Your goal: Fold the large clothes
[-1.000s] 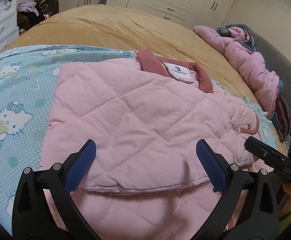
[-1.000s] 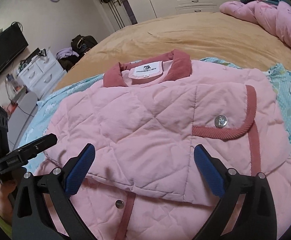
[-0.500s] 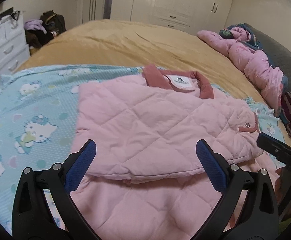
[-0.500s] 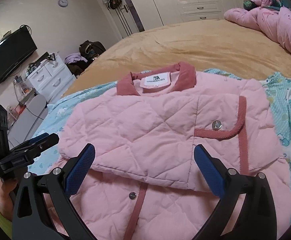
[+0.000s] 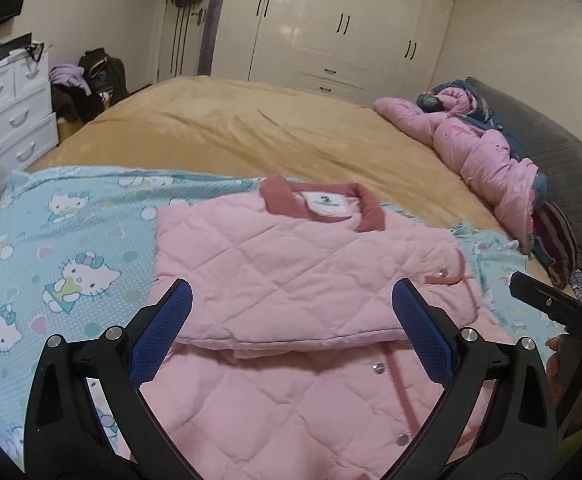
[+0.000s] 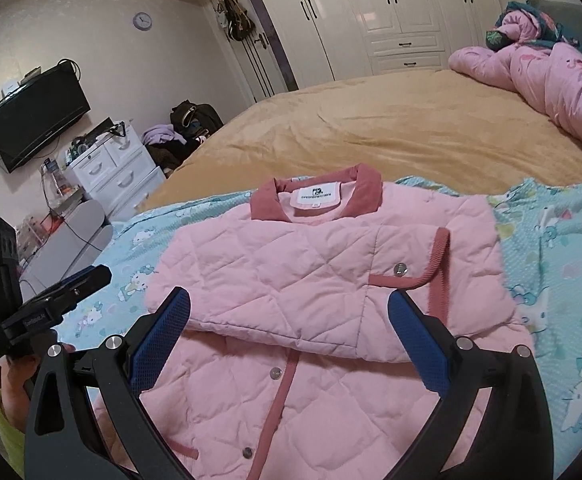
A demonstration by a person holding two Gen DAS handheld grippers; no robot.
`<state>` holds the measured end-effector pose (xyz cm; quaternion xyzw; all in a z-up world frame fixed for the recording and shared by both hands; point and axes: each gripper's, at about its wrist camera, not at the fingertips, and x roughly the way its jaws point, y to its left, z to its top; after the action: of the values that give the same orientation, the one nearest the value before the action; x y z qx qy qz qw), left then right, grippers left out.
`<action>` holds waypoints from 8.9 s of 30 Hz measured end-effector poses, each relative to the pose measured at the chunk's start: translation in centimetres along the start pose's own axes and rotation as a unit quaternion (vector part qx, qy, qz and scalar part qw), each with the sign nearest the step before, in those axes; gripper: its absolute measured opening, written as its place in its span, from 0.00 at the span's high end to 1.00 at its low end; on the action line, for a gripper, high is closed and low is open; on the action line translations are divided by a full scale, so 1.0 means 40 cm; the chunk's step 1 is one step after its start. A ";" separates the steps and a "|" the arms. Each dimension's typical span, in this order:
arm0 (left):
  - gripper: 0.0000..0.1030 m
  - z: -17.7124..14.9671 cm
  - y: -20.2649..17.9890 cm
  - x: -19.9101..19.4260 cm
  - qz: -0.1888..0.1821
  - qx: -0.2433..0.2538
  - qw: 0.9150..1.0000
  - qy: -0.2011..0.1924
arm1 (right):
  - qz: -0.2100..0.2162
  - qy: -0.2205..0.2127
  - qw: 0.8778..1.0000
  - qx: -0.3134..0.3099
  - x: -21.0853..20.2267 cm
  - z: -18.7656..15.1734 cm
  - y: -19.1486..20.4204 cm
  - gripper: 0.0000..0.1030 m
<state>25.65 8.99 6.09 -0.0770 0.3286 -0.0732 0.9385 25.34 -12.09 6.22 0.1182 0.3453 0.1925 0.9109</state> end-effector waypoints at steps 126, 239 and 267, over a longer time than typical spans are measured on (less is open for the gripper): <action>0.09 -0.585 0.233 -0.236 0.011 -0.073 0.962 0.262 | -0.081 0.168 0.981 0.050 -0.349 -0.563 -0.325 0.04; 0.84 0.011 0.168 -0.083 0.071 -0.029 0.997 -0.032 | 0.061 -0.066 0.991 0.099 -0.083 0.088 -0.391 0.83; 0.82 0.046 0.263 0.174 0.047 -0.125 0.991 -0.008 | 0.109 -0.013 0.967 0.230 0.119 0.140 -0.503 0.39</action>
<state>33.10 18.14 1.25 -0.1789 0.3312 0.0136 0.9264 37.80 -28.56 0.53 0.3638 0.3533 0.2041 0.8374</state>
